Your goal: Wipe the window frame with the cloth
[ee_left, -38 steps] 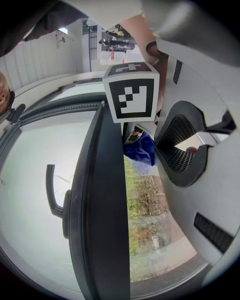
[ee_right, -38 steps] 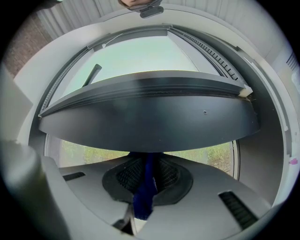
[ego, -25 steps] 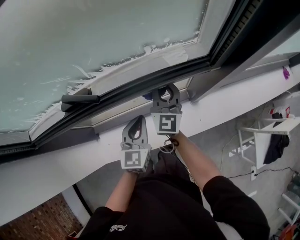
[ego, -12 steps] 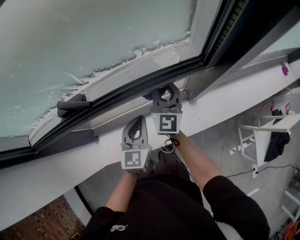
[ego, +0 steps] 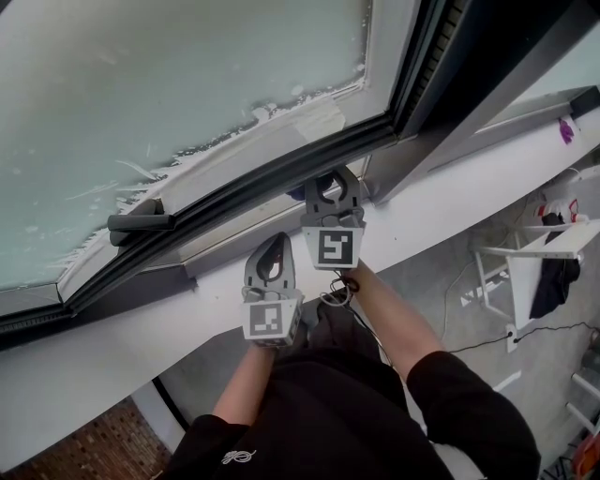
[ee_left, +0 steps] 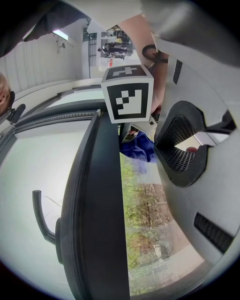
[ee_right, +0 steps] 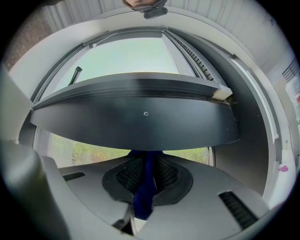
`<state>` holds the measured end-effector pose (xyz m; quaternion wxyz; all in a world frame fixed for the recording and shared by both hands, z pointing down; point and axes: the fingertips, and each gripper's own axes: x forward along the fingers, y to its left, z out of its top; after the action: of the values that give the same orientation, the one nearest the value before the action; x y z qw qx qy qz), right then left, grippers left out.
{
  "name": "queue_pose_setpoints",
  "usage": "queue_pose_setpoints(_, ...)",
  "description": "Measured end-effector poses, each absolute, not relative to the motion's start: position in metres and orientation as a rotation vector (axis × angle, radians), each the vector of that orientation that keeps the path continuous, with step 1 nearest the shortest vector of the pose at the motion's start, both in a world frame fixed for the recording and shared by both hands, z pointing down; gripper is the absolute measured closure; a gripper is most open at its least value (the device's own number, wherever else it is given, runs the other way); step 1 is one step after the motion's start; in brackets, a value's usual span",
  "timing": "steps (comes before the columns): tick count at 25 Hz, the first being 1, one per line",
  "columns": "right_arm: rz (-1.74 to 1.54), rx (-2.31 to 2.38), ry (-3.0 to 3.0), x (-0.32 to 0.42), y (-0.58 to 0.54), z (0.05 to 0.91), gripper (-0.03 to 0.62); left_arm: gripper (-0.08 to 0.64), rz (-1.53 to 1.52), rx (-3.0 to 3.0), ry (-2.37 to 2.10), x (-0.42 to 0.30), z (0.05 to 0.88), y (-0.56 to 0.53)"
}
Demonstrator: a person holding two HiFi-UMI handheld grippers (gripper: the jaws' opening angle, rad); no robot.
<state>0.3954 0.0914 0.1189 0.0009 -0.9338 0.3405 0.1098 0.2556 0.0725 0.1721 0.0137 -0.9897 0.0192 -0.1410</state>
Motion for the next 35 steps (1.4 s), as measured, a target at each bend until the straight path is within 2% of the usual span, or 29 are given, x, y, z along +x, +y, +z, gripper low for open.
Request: queue_pose_setpoints(35, 0.351, -3.100, 0.816, 0.445, 0.149, 0.127, 0.569, 0.555, -0.517, -3.088, -0.032, 0.266, 0.195, 0.098)
